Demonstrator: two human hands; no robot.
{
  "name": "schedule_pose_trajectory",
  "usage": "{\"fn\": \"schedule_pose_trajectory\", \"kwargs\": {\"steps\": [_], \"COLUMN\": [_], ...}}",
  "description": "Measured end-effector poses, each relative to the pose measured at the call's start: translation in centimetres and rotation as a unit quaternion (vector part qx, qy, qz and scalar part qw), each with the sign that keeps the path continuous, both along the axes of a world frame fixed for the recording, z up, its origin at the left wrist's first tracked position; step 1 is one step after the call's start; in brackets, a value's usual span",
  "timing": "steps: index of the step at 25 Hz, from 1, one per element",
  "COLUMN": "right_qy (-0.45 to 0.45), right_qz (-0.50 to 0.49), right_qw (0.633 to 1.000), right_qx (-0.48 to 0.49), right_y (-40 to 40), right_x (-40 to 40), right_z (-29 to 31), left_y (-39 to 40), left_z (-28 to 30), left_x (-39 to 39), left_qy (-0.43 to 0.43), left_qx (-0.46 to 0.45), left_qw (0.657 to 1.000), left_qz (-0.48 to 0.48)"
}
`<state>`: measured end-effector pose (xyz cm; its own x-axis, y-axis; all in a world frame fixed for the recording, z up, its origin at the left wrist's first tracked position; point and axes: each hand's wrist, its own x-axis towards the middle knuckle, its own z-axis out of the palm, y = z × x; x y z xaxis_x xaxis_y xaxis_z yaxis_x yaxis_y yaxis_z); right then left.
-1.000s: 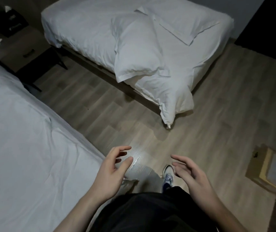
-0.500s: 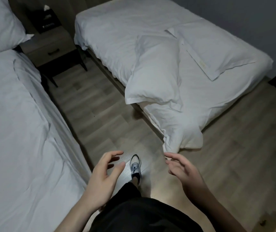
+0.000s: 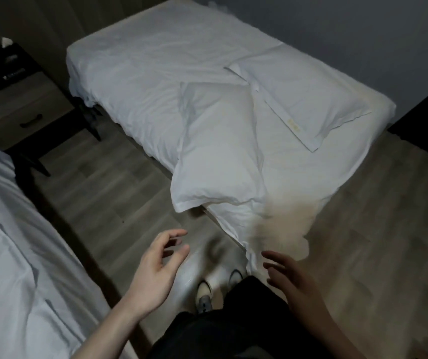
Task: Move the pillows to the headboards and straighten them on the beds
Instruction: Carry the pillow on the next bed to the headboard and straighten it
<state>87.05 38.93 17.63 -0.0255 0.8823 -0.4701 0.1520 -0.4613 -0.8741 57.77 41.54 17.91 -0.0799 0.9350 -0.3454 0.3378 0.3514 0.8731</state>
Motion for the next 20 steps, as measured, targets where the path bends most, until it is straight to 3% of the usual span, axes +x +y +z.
{"fn": "schedule_pose_trajectory", "kwargs": {"steps": [5,12,20], "right_qy": [0.018,0.003,-0.040], "right_qz": [0.032,0.006,-0.073], "right_qw": [0.999,1.000,0.995], "right_qx": [0.013,0.006,-0.052], "right_y": [10.7,21.8,32.2], "right_x": [-0.7,-3.3,-9.9], "right_z": [-1.5,-2.6,-8.1], "left_y": [6.8,18.2,37.2], "left_z": [-1.0,-3.5,-14.9], "left_x": [0.5,-2.6,-9.4], "left_qy": [0.008,0.000,0.029], "left_qx": [0.012,-0.046,-0.150], "left_qw": [1.000,0.999,0.987], "left_qz": [0.024,0.009,-0.053]}}
